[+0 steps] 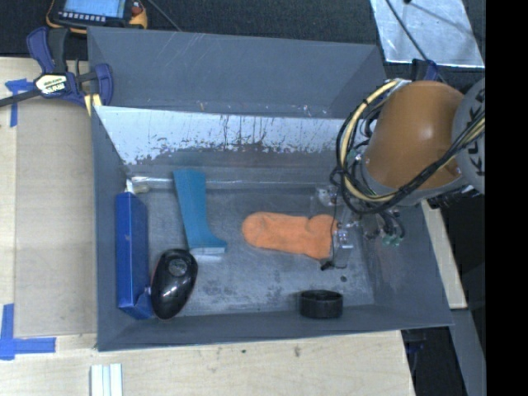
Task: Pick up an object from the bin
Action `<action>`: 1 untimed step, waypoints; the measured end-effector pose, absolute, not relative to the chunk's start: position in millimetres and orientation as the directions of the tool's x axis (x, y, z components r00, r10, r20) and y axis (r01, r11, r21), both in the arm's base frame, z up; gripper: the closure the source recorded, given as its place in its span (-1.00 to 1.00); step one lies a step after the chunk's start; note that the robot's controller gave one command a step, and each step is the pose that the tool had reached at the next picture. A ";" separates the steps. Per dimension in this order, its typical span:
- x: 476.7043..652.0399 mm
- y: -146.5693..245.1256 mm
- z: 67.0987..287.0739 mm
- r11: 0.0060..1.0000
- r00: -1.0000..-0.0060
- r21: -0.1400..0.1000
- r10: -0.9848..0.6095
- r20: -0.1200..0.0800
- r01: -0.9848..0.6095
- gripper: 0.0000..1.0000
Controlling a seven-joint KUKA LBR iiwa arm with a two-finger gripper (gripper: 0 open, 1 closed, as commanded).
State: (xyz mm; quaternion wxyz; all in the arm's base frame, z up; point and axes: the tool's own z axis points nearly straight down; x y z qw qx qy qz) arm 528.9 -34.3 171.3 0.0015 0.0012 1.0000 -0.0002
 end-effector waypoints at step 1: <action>545.7 -15.7 130.6 1.000 -1.000 -0.001 0.006 -0.012 0.006 -1.00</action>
Offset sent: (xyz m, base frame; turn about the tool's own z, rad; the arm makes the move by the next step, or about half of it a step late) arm 0.0112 0.0113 -0.0988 0.0254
